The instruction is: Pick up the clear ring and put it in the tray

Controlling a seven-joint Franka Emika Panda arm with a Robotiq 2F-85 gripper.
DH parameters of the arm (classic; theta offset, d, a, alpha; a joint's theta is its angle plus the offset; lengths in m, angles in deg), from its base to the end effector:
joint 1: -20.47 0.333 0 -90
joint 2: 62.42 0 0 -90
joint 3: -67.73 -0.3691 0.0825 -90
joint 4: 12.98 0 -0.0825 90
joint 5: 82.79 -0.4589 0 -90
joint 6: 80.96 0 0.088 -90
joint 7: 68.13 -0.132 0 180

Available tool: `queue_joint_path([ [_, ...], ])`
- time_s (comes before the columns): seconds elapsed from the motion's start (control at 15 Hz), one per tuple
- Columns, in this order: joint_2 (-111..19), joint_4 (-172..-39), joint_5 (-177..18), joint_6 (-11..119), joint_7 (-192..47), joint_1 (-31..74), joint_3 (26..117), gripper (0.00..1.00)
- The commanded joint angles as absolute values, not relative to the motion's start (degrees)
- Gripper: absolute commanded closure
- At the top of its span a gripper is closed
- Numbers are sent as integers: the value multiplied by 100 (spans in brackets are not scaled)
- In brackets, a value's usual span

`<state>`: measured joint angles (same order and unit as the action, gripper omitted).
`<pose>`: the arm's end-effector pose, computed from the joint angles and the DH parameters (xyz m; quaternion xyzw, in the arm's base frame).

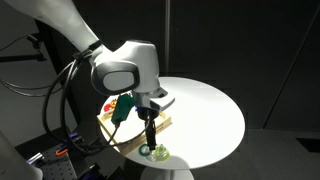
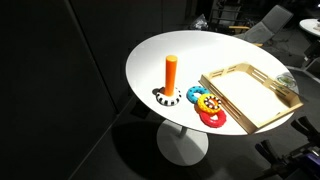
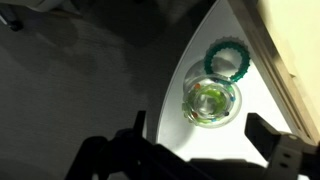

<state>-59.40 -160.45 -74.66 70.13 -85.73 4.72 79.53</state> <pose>0.4339 -0.2256 0.2079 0.9447 -0.3256 0.0020 0.0403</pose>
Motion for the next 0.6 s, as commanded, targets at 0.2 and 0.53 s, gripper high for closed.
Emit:
queue_joint_path([
  [0.2,-4951,-15488,-7659,7416,-8565,684,8129,0],
  [0.53,-4441,-15224,-7820,7541,-8569,874,8217,0],
])
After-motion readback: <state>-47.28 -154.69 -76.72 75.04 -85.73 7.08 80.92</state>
